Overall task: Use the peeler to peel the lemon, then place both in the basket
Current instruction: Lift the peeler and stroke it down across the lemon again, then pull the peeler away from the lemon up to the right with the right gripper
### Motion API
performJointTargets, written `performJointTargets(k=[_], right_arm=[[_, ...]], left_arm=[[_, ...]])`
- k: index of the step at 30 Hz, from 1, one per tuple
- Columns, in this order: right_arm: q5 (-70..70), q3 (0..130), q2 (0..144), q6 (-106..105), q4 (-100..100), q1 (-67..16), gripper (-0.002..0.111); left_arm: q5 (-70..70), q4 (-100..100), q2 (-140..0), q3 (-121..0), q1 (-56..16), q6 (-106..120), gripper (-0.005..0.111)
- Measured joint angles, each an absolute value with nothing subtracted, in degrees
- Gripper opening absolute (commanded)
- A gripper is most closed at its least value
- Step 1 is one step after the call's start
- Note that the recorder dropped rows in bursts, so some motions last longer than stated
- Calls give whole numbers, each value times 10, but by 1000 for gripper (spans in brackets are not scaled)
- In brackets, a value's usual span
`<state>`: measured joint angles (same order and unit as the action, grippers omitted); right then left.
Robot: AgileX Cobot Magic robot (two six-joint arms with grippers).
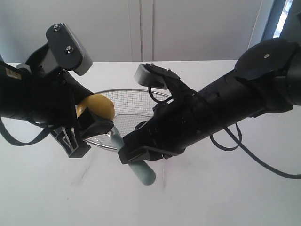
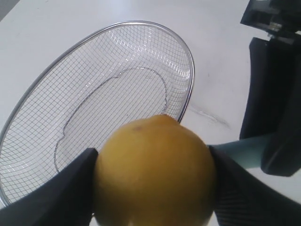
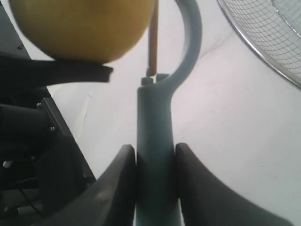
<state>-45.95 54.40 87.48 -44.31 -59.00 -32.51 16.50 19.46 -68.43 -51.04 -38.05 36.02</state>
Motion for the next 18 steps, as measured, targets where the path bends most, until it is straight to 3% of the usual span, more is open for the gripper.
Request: performJointTargets(k=[18], right_arm=[[-437,544,790,-443,-564,-285,0]], left_arm=[[164,198,-684,-510,-381,360,0]])
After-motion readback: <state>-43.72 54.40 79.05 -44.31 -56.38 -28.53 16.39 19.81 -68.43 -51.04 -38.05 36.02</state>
